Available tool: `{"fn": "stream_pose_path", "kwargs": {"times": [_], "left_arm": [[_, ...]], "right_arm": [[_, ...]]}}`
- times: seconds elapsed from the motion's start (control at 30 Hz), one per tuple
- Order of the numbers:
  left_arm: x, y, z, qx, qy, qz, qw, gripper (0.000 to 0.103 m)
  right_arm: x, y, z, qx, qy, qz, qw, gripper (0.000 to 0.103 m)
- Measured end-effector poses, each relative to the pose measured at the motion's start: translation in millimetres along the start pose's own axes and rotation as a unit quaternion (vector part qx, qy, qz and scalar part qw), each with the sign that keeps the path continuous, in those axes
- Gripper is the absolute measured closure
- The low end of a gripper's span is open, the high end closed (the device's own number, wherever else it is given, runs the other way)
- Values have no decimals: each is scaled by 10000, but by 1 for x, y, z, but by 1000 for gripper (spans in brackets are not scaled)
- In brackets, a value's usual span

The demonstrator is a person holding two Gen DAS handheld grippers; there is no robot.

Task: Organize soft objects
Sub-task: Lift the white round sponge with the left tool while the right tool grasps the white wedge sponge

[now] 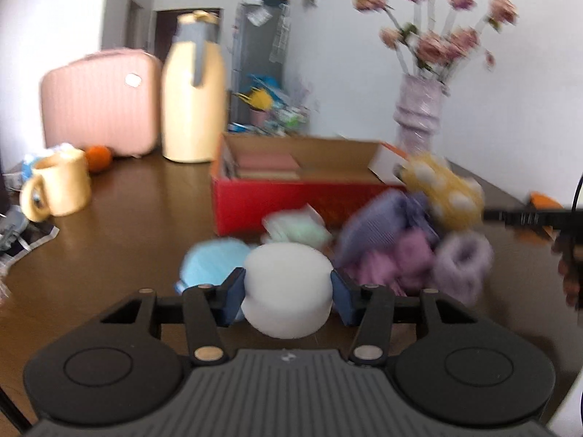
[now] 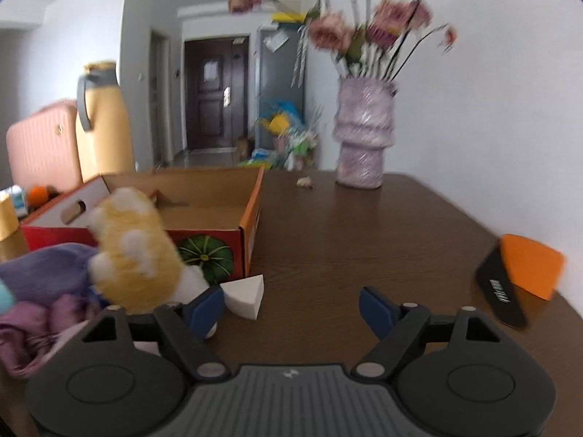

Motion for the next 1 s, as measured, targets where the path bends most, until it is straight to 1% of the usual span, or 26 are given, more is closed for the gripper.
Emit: {"fn": "stream_pose_path", "kwargs": {"times": [0.03, 0.13, 0.23, 0.27, 0.33, 0.37, 0.4, 0.5, 0.63, 0.73, 0.8, 0.83, 0.9, 1.0], "left_arm": [[-6, 1, 4, -71, 86, -75, 9999, 52], [-22, -4, 13, -384, 224, -190, 9988, 51], [-35, -13, 16, -629, 248, -280, 9973, 51], [-38, -16, 16, -698, 246, -296, 9968, 51], [-41, -24, 15, -851, 233, -282, 9957, 51], [-42, -28, 15, -863, 224, -256, 9957, 51], [-42, -32, 14, -859, 214, -229, 9958, 51], [-42, -36, 8, -792, 139, -190, 9966, 51], [-43, -35, 3, -704, 83, -215, 9973, 51], [-43, -25, 2, -702, 123, -271, 9971, 51], [-41, -13, 3, -673, 149, -357, 9970, 51], [-40, -6, 3, -658, 159, -401, 9969, 51], [-37, 8, 4, -637, 166, -474, 9967, 51], [-31, 26, 3, -609, 176, -528, 9966, 51]], "right_arm": [[-2, -15, -2, -131, -1, 103, 9999, 35], [-9, -55, -6, -516, -270, 507, 9970, 48], [-11, -77, -9, -981, -662, 640, 9909, 50], [-11, -83, -9, -1018, -747, 730, 9893, 51], [-9, -90, -6, -1070, -811, 831, 9874, 59], [-8, -92, -5, -1132, -856, 853, 9862, 63], [-7, -91, -4, -1216, -897, 861, 9848, 72], [-5, -89, -2, -1169, -898, 784, 9860, 75], [-1, -76, -6, -1030, -974, 719, 9873, 80], [3, -55, -9, -760, -823, 591, 9919, 80], [5, -37, -12, -450, -736, 465, 9952, 80], [6, -24, -13, -366, -722, 366, 9960, 80], [9, 2, -15, -347, -808, 223, 9959, 80], [15, 49, -7, -479, -835, -36, 9953, 80]]}}
Point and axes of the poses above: each gripper's, at about its wrist camera, not at the fingertips, and y roughly against the way its jaws point, z to its left, x to its underside, the point moved 2 cm from there along -y, roughly the way its jaws point, and after that the axes turned 2 degrees about -x, right-handed, at the moved point
